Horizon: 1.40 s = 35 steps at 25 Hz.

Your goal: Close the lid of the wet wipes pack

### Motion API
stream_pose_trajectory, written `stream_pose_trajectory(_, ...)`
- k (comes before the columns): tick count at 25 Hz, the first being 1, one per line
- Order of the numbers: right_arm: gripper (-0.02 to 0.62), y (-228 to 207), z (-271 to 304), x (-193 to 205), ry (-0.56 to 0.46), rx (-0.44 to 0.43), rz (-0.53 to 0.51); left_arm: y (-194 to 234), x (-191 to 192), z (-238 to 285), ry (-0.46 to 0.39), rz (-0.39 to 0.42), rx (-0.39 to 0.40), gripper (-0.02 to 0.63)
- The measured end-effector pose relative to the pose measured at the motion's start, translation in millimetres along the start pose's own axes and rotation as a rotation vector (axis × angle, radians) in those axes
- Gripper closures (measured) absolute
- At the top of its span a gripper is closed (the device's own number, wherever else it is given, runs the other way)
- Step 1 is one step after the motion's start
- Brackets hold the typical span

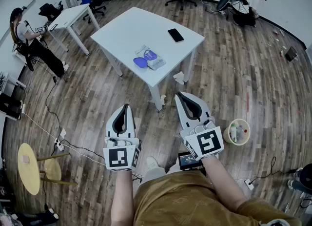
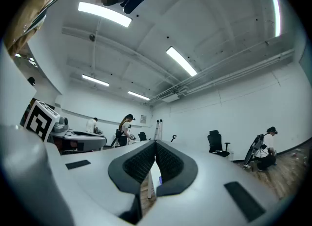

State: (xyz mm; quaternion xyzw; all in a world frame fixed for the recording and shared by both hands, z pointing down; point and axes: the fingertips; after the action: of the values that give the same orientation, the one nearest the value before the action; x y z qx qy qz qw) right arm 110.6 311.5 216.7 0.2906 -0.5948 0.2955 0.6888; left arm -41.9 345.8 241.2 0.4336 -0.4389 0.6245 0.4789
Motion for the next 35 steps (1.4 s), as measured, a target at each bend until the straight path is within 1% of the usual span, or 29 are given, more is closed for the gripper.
stream_pose_trajectory(5,0.586,-5,-7,-1,-0.003,-0.002,-0.011,-6,-1,1,0.018,0.018,-0.029,0.600)
stream_pose_trajectory(9,0.586,-10,-16,2,0.002,-0.010,-0.014,-9,-2,-4,0.016,-0.007,-0.048,0.600)
stream_pose_trajectory(12,0.586,-18,-24,5,0.004,-0.002,-0.004,-15,-2,-7,0.015,-0.010,-0.054,0.600)
stream_pose_trajectory(18,0.586,-27,-30,7,0.008,0.013,-0.002,-26,-3,-1,0.013,-0.017,-0.037,0.600)
stream_pose_trajectory(24,0.586,-34,-34,8,0.015,0.029,-0.006,-33,-13,5,-0.015,-0.009,-0.025,0.600)
stream_pose_trajectory(30,0.586,-44,-28,10,0.028,0.055,-0.001,-34,-11,19,-0.010,-0.005,-0.007,0.600)
stream_pose_trajectory(35,0.586,-51,-16,16,0.042,0.069,0.007,-28,-9,34,-0.006,0.005,-0.007,0.600)
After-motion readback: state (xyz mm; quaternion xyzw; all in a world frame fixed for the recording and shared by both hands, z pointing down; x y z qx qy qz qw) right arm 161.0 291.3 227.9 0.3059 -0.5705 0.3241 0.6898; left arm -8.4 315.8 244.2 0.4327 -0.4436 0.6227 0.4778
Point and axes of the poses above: the fingertips, and each gripper's own axes: z forward along the fingers, y to its left, x out of its underside, and after that the axes turned 15 degrees about y, right-handed
